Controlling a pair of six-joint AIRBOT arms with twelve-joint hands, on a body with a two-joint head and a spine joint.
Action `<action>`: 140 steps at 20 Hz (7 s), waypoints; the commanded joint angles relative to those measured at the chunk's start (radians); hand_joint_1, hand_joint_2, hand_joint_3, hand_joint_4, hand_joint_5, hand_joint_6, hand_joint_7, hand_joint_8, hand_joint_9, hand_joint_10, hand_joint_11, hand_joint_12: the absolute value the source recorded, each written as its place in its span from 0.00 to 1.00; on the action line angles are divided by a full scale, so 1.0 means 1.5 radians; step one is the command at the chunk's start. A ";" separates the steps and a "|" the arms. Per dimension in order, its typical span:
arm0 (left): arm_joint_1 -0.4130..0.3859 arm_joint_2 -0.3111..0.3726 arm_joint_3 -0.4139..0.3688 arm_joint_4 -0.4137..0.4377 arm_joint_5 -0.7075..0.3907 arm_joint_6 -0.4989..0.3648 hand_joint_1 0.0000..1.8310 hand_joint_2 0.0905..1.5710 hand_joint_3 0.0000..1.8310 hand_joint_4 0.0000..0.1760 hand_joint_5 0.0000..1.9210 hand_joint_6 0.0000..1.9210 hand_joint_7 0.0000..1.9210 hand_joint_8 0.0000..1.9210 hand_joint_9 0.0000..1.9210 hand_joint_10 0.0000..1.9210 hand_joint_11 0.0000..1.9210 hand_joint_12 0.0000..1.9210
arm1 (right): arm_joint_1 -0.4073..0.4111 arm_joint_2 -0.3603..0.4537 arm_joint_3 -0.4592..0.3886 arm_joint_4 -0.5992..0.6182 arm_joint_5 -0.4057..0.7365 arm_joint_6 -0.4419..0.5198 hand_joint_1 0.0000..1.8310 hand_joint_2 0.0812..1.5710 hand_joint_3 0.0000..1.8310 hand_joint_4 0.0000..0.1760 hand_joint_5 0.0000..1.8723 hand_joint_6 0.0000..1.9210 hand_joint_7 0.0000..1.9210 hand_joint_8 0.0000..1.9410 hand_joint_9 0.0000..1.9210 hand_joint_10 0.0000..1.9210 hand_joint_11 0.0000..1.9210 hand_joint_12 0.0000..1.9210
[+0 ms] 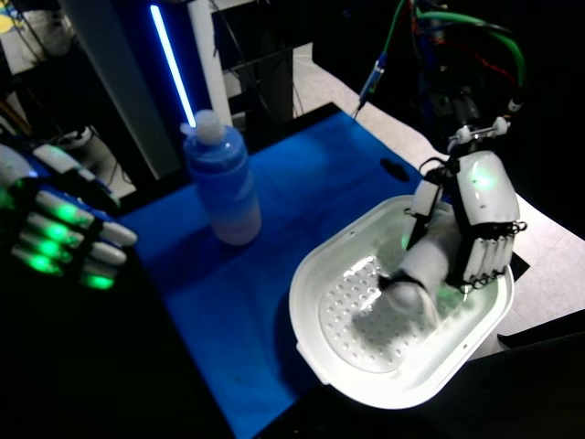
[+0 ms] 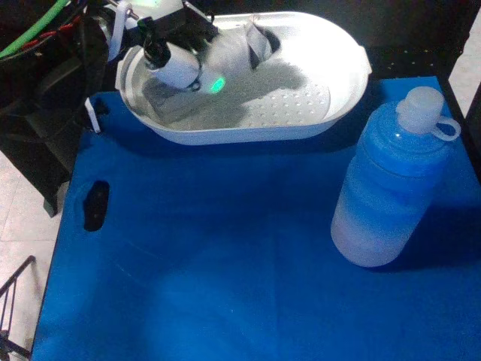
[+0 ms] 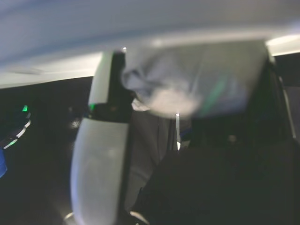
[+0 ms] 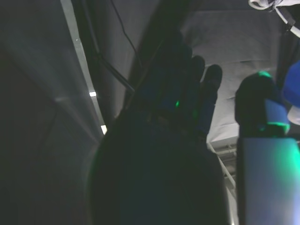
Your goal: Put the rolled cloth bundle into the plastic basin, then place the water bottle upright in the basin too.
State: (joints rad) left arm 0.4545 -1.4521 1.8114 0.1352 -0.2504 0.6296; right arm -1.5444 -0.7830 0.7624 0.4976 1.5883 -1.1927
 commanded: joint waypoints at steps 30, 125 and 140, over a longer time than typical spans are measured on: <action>0.412 0.384 -0.487 -0.245 -0.694 0.024 0.32 0.50 0.00 0.87 0.04 0.00 0.01 0.00 0.00 0.00 0.00 0.00 | 0.141 -0.075 0.054 -0.096 0.064 0.081 0.47 0.57 0.00 1.00 0.05 0.00 0.04 0.00 0.06 0.00 0.08 0.03; 0.553 0.305 -0.493 -0.334 -0.786 -0.054 0.30 0.53 0.00 0.73 0.05 0.00 0.04 0.00 0.03 0.00 0.00 0.06 | 0.710 -0.485 0.674 -0.178 -0.486 0.271 0.58 0.73 0.00 0.00 0.47 0.59 0.34 0.49 0.29 0.65 0.24 0.84; 0.553 0.304 -0.496 -0.337 -0.792 -0.055 0.30 0.54 0.00 0.79 0.05 0.00 0.04 0.00 0.03 0.00 0.00 0.10 | 0.691 -0.483 0.673 -0.177 -0.485 0.297 0.51 0.71 0.00 0.00 0.33 0.00 0.40 0.07 0.30 0.24 0.17 0.52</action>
State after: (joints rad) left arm 1.2911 -0.9947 1.0672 -0.3706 -1.3067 0.5564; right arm -0.5198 -1.5105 1.7668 0.2165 0.7128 -0.7696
